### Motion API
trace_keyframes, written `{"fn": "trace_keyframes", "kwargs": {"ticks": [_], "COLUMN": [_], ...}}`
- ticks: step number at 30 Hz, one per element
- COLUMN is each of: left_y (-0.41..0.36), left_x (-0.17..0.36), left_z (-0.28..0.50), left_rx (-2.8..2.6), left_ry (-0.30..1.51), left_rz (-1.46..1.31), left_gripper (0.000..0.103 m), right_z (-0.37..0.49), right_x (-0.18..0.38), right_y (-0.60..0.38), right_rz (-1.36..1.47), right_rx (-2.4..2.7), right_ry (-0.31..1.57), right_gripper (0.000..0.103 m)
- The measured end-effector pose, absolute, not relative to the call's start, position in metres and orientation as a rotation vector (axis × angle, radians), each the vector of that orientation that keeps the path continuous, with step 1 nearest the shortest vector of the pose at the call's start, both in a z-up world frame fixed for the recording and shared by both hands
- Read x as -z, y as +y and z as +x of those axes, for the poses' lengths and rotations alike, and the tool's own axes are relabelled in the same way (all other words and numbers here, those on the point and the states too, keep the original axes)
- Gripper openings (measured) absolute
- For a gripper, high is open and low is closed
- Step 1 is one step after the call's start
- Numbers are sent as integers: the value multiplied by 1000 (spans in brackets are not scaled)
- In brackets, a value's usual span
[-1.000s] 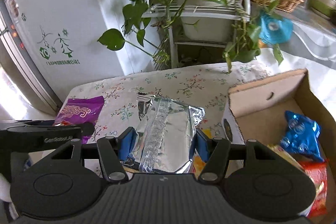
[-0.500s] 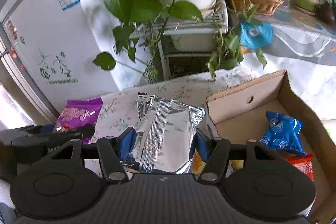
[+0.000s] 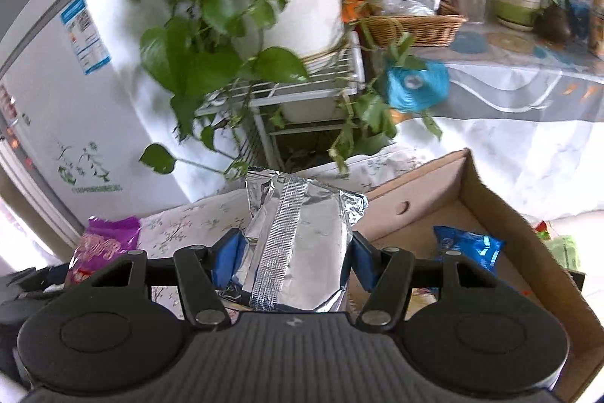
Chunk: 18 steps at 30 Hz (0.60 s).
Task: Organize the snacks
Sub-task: 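Lift both packets and carry them over the cardboard box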
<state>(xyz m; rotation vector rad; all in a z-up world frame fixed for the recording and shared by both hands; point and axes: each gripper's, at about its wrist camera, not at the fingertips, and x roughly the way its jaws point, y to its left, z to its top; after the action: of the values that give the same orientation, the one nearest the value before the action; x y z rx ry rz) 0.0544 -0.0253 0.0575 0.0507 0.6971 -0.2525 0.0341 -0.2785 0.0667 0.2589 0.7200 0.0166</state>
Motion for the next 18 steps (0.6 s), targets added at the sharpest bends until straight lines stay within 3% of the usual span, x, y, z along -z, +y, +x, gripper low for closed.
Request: {"fn": "trace_keyframes", "kwargs": {"ticks": [18], "left_y": [-92], "left_x": [-41], "left_z": [8], "left_rx": [389], "left_ry": [762], "left_rz": [-95], "left_gripper": [65], "right_z": [7], "right_x": [-82], "right_y": [-358], "right_rz": [402], "right_rx": [75], "right_ry": [675], "right_gripper": [67]}}
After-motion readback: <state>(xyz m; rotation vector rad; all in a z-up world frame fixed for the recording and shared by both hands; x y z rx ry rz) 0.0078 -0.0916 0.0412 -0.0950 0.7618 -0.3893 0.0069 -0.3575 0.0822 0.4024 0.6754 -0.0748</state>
